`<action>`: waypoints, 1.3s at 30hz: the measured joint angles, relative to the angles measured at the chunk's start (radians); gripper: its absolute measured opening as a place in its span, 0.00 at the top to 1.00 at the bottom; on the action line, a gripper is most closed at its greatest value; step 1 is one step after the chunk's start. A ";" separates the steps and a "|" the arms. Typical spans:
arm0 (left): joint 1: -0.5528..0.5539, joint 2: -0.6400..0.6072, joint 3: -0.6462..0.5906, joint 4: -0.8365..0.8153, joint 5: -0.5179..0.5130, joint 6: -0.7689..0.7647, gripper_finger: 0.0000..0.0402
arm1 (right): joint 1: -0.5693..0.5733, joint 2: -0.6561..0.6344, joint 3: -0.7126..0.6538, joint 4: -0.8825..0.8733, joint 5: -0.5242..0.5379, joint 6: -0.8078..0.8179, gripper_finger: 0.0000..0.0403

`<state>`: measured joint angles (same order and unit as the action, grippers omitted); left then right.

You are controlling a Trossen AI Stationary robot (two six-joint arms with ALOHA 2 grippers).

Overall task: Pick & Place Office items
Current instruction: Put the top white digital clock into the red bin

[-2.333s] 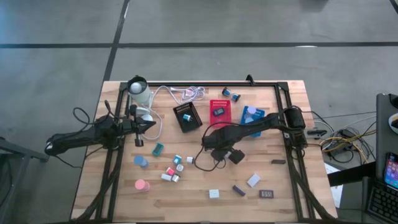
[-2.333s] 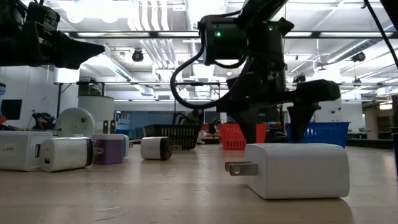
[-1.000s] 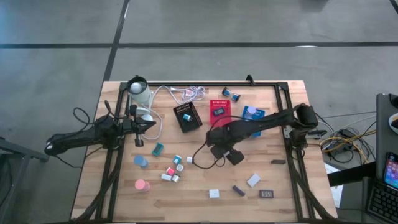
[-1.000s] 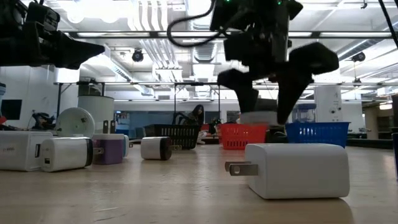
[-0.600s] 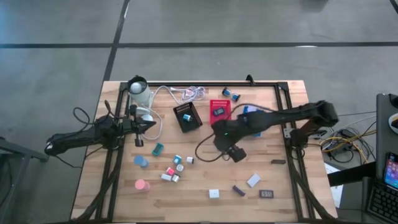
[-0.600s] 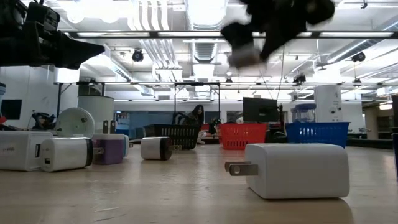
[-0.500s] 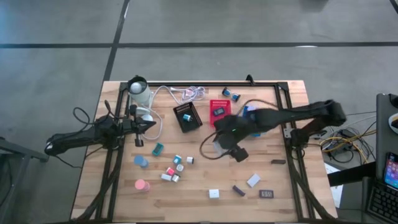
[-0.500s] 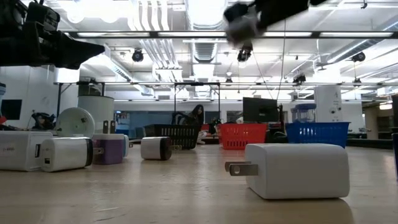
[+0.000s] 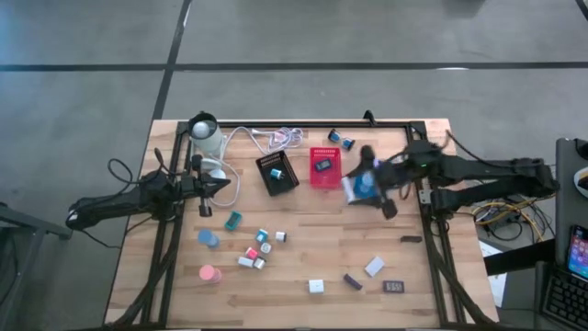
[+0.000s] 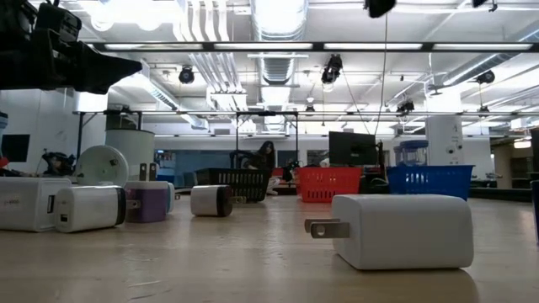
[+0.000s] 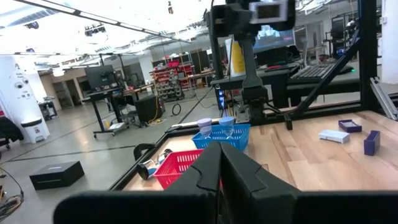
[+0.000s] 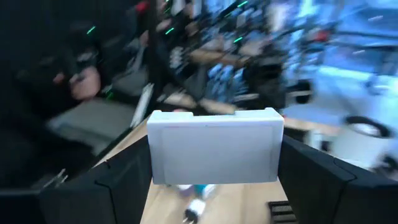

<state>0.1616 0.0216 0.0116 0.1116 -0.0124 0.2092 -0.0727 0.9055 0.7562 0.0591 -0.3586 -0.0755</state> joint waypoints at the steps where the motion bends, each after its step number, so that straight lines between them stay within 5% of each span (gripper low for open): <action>1: 0.000 0.000 0.000 0.000 0.000 0.000 0.97 | -0.009 -0.035 -0.019 0.002 0.015 0.011 0.29; 17: 0.000 0.000 0.000 0.000 -0.004 0.000 0.97 | -0.026 -0.440 -0.342 0.150 0.268 0.046 0.29; 31: 0.000 0.000 0.000 -0.010 -0.005 0.025 0.97 | -0.031 -0.465 -0.716 0.662 0.294 0.004 0.29; 39: 0.000 0.001 0.000 -0.017 -0.007 0.024 0.97 | -0.033 -0.476 -0.706 0.586 0.299 0.002 0.29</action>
<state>0.1616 0.0223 0.0114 0.0948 -0.0193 0.2337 -0.1052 0.4291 0.0503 0.6446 -0.0592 -0.0732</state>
